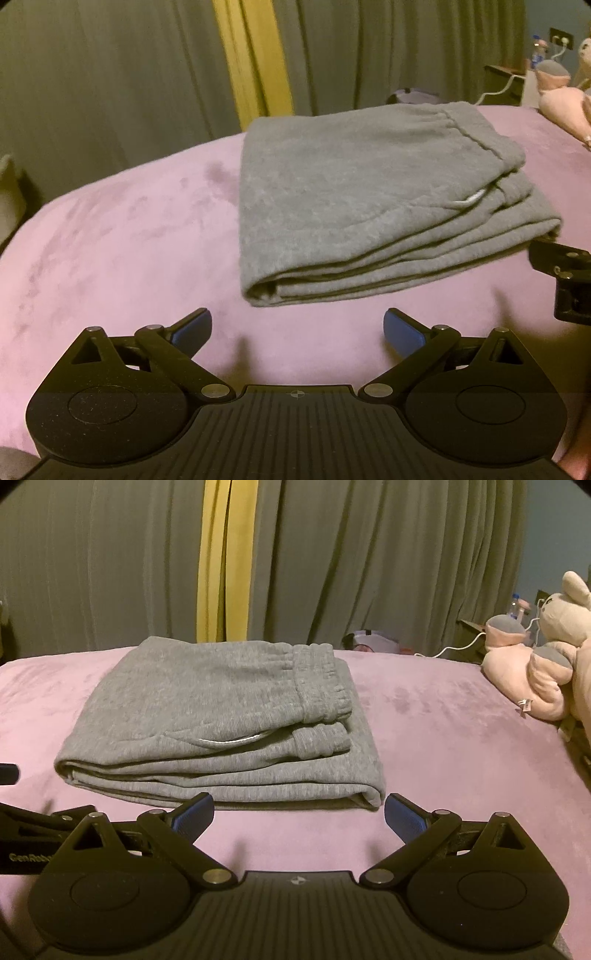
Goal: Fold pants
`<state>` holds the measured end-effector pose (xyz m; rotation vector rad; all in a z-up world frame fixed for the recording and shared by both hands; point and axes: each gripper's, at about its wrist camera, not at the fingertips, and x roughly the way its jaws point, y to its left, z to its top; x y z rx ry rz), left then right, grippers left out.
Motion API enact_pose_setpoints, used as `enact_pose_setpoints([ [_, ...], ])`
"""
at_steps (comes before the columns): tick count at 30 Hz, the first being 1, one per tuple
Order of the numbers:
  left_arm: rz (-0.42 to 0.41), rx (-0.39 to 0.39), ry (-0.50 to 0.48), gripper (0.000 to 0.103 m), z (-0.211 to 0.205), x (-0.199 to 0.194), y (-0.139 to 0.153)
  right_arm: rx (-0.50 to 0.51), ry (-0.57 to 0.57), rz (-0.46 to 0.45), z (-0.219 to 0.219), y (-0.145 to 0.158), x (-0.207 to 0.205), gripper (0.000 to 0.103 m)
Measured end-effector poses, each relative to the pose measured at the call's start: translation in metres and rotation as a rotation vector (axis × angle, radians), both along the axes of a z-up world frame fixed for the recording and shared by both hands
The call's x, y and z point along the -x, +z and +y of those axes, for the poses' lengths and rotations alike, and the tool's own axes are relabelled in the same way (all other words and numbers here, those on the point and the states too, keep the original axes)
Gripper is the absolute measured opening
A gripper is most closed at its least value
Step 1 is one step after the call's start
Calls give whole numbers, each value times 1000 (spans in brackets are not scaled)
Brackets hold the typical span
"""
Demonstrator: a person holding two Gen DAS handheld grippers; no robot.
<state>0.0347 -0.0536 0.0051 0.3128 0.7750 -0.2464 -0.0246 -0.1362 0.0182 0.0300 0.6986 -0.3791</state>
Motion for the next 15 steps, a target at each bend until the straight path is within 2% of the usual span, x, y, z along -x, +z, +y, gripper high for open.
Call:
enact_pose_setpoints([
  [15,46,8,13,102,-1,-14,-6,-14,-2,39,-4,-14,-18,99],
])
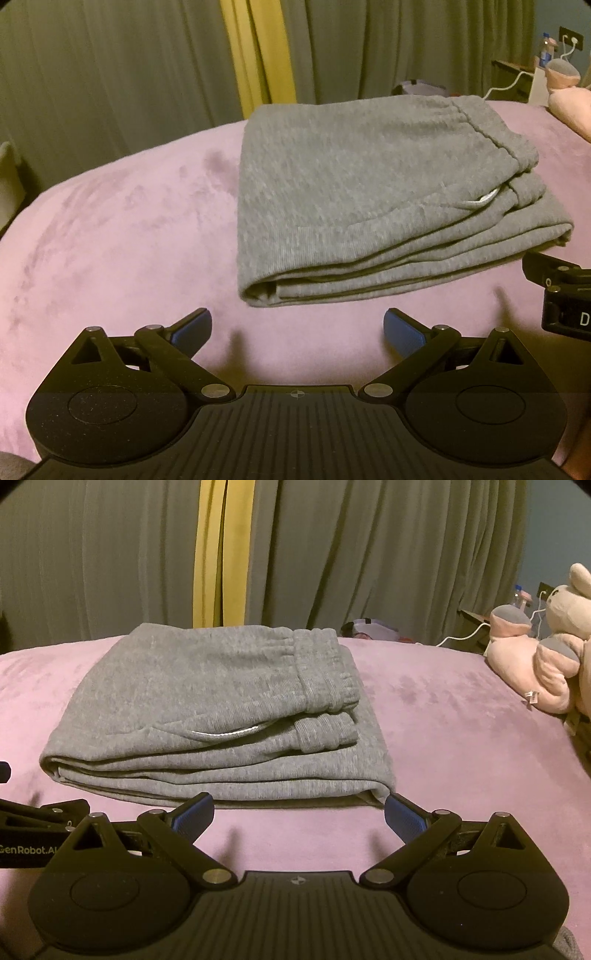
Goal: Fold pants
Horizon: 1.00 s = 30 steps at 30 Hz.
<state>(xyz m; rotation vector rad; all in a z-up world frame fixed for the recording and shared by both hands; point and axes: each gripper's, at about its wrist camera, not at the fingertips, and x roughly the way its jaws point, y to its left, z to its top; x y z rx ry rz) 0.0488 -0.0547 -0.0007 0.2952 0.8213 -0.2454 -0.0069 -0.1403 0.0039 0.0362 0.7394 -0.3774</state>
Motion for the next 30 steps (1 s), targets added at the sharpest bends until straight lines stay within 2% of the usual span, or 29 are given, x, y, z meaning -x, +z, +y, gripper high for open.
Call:
enact_pose_setpoints([
  [30,22,-21,18,102,3,-1,-8,-1,-19,25,-2,-3,-2,99],
])
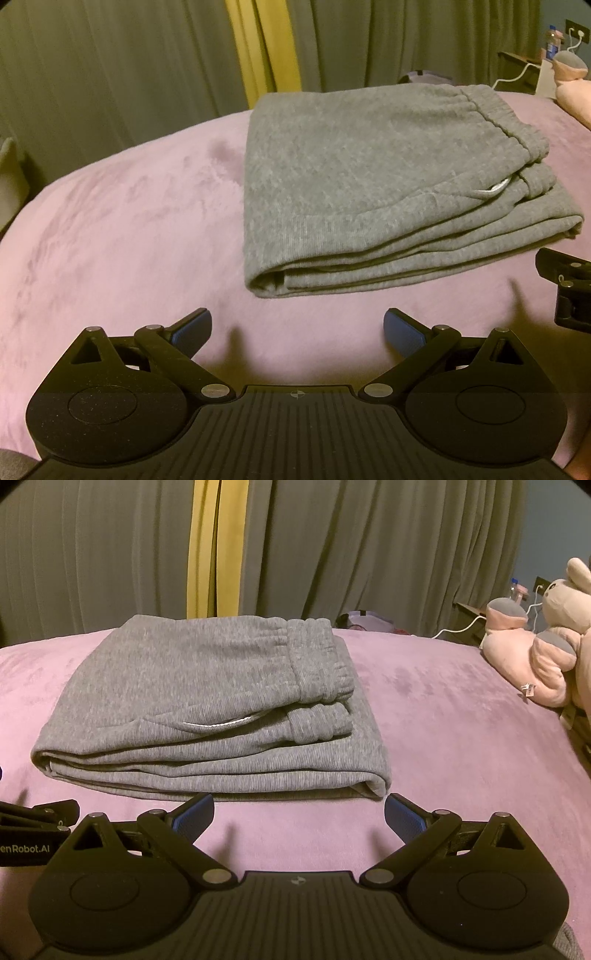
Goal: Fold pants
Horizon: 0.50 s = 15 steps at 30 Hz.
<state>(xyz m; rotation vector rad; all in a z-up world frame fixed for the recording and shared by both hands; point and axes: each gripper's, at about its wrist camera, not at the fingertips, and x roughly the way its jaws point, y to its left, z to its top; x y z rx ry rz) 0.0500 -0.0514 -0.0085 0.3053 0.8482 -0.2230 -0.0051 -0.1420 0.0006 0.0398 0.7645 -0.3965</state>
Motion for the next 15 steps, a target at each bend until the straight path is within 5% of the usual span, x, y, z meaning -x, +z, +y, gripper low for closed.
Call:
enact_pose_setpoints([
  [15,3,0,3,102,0,0,-1,-4,-2,8,1,-3,-1,99],
])
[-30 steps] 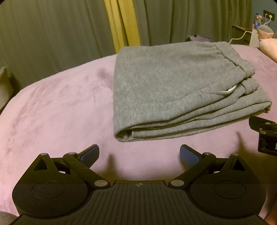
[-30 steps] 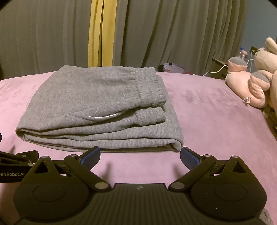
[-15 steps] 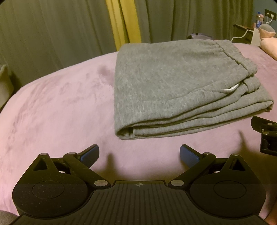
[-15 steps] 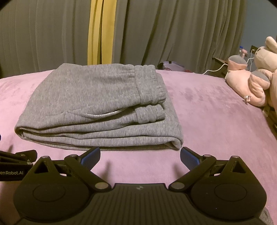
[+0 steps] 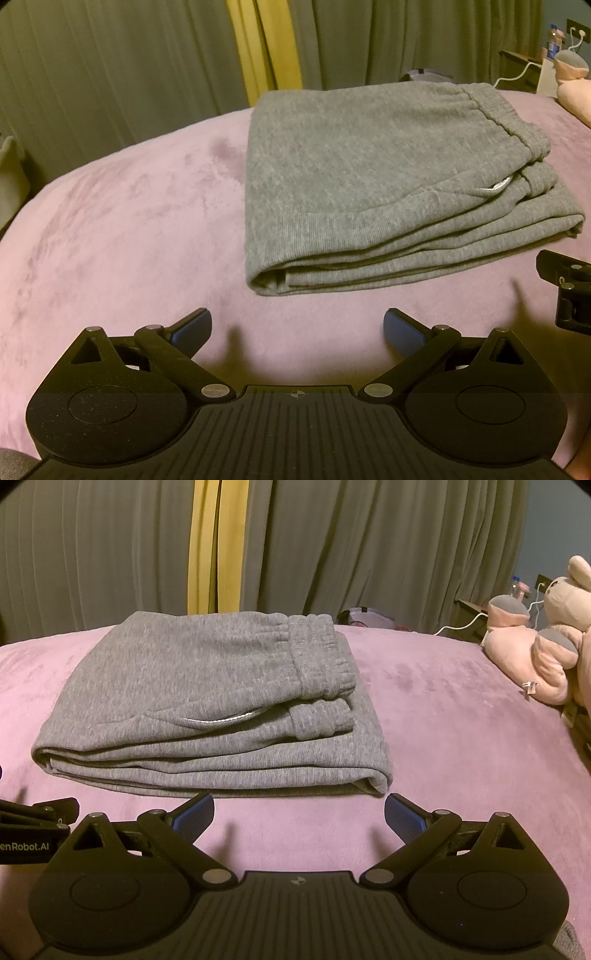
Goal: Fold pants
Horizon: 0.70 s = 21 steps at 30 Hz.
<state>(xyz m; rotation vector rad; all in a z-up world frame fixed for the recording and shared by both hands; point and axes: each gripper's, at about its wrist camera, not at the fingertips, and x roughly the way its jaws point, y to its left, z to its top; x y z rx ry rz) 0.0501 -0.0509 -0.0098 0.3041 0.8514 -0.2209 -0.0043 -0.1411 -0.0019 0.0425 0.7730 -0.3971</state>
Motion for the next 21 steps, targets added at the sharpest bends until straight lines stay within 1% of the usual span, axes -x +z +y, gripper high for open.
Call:
enact_pose_setpoints([
  [21,3,3,3,102,2,0,-2,-6,7,3,0,-2,0,99],
])
